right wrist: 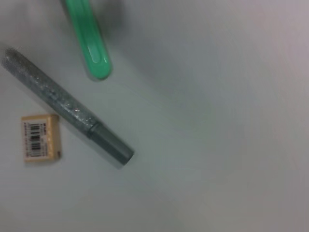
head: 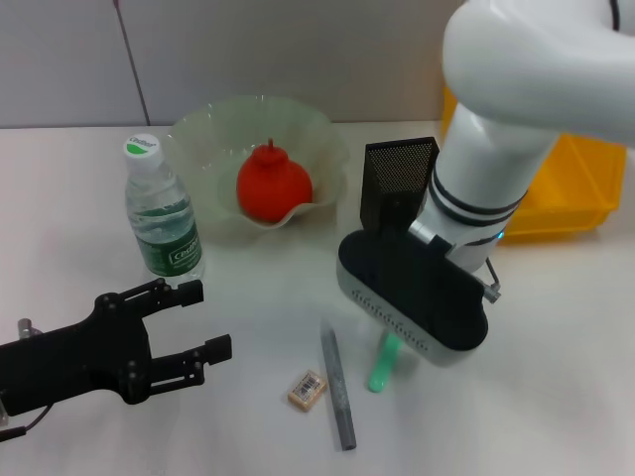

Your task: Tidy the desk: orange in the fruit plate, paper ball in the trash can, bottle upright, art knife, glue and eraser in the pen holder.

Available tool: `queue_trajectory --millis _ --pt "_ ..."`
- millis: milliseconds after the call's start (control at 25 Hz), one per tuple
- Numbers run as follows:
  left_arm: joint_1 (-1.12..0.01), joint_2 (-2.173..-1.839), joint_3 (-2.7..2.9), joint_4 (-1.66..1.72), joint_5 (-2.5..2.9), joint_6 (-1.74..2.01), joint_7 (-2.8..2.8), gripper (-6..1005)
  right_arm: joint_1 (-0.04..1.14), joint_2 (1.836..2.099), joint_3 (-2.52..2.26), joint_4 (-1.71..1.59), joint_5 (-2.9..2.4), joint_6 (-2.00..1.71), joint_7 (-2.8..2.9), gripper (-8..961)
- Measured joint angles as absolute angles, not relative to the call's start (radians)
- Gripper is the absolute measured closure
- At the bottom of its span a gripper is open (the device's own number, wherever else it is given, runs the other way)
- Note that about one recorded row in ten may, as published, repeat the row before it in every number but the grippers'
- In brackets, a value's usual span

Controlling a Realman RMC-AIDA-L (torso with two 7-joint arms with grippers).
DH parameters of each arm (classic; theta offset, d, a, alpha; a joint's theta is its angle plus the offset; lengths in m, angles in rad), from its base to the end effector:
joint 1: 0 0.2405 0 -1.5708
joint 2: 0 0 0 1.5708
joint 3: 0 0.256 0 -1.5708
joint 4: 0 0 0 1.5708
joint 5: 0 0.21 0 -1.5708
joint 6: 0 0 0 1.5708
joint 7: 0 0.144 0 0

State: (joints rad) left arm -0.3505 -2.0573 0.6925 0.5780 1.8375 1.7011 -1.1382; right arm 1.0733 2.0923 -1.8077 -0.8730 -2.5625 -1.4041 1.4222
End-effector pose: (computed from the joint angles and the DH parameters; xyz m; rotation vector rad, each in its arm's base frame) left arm -0.2963 0.2708 0.0082 -2.6358 -0.5215 -0.9099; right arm 0.1103 0.3743 -0.0937 2.4932 1.2072 1.0325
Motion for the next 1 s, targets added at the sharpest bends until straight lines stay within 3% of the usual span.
queue_trajectory --millis 720,1000 --pt "-0.343 -2.058 0.672 0.571 1.836 1.710 -1.151 188 1.101 2.092 -1.915 -0.866 -2.506 -1.377 1.343 143" --pt "-0.339 -2.059 0.669 0.571 1.836 1.710 -1.153 188 1.103 2.092 -1.929 -0.862 -2.499 -1.376 1.324 267"
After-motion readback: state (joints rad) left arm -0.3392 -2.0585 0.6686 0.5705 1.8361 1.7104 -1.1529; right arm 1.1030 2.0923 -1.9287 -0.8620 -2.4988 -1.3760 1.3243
